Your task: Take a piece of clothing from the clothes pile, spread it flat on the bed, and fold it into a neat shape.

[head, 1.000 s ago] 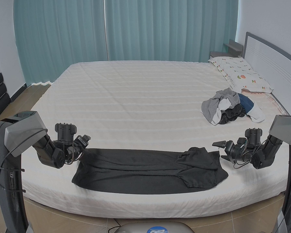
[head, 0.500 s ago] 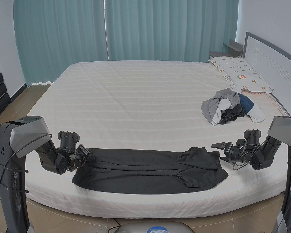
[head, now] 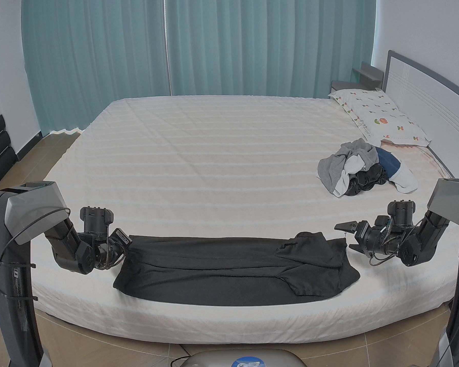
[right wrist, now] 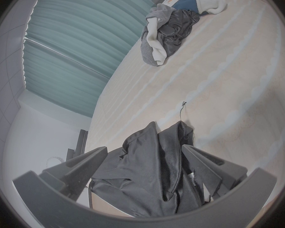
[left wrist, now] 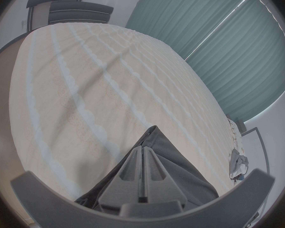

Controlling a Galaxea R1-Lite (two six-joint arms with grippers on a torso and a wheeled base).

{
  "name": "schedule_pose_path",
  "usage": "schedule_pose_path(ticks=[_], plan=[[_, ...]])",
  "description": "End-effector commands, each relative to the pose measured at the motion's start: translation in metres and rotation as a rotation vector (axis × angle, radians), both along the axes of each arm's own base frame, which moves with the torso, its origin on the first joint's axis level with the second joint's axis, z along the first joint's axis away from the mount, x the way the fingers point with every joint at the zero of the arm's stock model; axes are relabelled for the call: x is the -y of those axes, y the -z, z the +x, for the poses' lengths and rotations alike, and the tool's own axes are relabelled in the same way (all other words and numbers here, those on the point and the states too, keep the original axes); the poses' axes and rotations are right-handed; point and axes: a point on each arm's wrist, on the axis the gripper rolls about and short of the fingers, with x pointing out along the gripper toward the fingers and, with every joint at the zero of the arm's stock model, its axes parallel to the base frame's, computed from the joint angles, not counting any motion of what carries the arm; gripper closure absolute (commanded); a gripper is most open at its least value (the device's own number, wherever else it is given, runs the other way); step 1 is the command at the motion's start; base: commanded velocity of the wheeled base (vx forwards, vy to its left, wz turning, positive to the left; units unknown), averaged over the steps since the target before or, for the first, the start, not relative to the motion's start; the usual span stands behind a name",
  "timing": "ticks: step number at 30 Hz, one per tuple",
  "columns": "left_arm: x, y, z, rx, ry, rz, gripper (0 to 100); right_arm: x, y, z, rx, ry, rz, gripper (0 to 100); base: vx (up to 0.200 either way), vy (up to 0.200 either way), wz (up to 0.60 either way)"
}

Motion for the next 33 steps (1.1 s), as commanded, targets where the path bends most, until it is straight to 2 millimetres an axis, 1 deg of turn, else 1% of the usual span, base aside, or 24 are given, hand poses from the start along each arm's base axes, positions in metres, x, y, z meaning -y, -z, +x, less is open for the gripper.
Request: schedule_pose_path(ticks=[1,5,6,7,10,11,14,18,22,24,26,28,30,31,33], plan=[[-0.005,-0.004,0.0,0.008,-0.003,-0.024,100,-0.004,-0.018,-0.005,0.03,-0.009,-0.002,0,0.0,0.0,0.0],[-0.005,-0.005,0.0,0.01,-0.003,-0.029,100,-0.009,-0.03,-0.01,0.002,-0.022,-0.003,0,0.0,0.0,0.0],[-0.005,-0.005,0.0,0.01,-0.003,-0.029,100,-0.009,-0.03,-0.01,0.002,-0.022,-0.003,0,0.0,0.0,0.0],[-0.005,-0.004,0.0,0.01,-0.003,-0.029,100,-0.017,-0.037,-0.013,-0.036,-0.03,-0.011,0,0.0,0.0,0.0],[-0.005,-0.004,0.0,0.008,-0.003,-0.029,100,-0.028,-0.04,-0.015,-0.079,-0.011,-0.051,0,0.0,0.0,0.0],[-0.005,-0.003,0.0,0.007,-0.003,-0.031,100,-0.034,-0.037,-0.017,-0.09,-0.01,-0.067,0,0.0,0.0,0.0],[-0.005,-0.003,0.0,0.007,-0.011,-0.04,100,-0.046,-0.036,-0.021,-0.11,-0.016,-0.095,0,0.0,0.0,0.0],[-0.005,-0.003,0.0,0.008,-0.014,-0.043,100,-0.055,-0.042,-0.029,-0.167,-0.043,-0.125,0,0.0,0.0,0.0],[-0.004,-0.003,0.0,0.008,-0.012,-0.045,100,-0.057,-0.043,-0.033,-0.207,-0.055,-0.157,0,0.0,0.0,0.0],[-0.004,-0.003,0.0,0.006,-0.013,-0.044,100,-0.067,-0.046,-0.037,-0.222,-0.066,-0.188,0,0.0,0.0,0.0],[-0.004,-0.004,0.0,0.009,-0.012,-0.045,100,-0.075,-0.044,-0.041,-0.258,-0.079,-0.211,0,0.0,0.0,0.0],[-0.004,-0.003,0.0,0.008,-0.013,-0.044,100,-0.081,-0.04,-0.04,-0.283,-0.082,-0.224,0,0.0,0.0,0.0],[-0.004,-0.003,0.0,0.008,-0.012,-0.045,100,-0.084,-0.031,-0.037,-0.306,-0.082,-0.237,0,0.0,0.0,0.0],[-0.004,-0.003,0.0,0.008,-0.013,-0.044,100,-0.087,-0.017,-0.034,-0.332,-0.074,-0.257,0,0.0,0.0,0.0],[-0.004,-0.004,0.0,0.009,-0.012,-0.045,100,-0.087,-0.008,-0.03,-0.343,-0.051,-0.285,0,0.0,0.0,0.0]])
